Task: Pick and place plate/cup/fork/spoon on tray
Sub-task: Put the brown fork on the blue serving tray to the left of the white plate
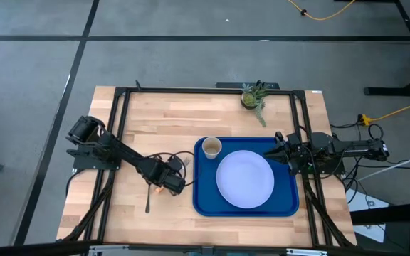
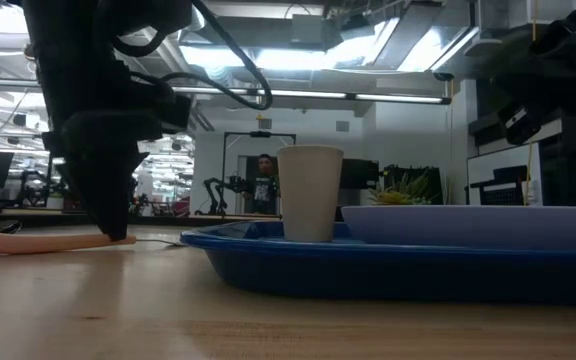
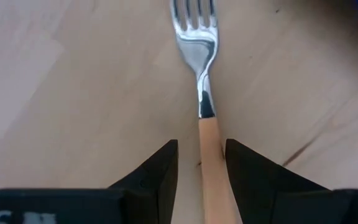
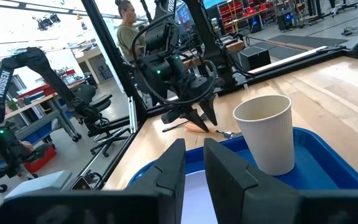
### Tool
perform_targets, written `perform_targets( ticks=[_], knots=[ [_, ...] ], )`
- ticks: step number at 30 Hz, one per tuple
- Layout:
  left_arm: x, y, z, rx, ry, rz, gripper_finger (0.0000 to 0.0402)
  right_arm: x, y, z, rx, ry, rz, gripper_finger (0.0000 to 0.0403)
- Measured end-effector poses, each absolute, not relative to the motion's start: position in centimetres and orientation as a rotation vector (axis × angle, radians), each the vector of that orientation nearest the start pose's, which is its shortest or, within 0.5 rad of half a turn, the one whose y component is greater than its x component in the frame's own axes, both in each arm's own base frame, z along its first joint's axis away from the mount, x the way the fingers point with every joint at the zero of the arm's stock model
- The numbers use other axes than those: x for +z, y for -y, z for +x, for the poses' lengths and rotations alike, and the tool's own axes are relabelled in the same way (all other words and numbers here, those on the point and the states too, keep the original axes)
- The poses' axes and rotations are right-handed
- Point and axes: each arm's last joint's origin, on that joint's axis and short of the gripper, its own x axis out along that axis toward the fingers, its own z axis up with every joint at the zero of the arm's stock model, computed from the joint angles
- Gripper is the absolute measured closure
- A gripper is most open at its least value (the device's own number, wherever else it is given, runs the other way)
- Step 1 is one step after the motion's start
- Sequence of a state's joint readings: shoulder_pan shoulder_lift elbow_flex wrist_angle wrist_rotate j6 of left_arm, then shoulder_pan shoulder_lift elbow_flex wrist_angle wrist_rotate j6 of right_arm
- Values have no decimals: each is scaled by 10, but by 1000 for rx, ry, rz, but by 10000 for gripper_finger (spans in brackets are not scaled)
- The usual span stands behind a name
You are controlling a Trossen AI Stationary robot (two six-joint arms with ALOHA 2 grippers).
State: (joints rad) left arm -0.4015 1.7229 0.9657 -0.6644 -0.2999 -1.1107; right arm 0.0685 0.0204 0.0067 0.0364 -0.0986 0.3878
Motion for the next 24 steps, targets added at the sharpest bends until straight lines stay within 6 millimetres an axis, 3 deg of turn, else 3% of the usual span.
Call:
perform_targets(
  ticks=[11,19,24],
  knots=[
    [145,107,274,600,-1186,-417,275,168,-10,98,171,-10,387,338],
    [126,111,281,597,-1223,-416,275,168,-10,98,172,-10,387,338],
    [129,111,281,610,-1184,-407,275,168,-10,98,171,-11,387,338]
  ],
)
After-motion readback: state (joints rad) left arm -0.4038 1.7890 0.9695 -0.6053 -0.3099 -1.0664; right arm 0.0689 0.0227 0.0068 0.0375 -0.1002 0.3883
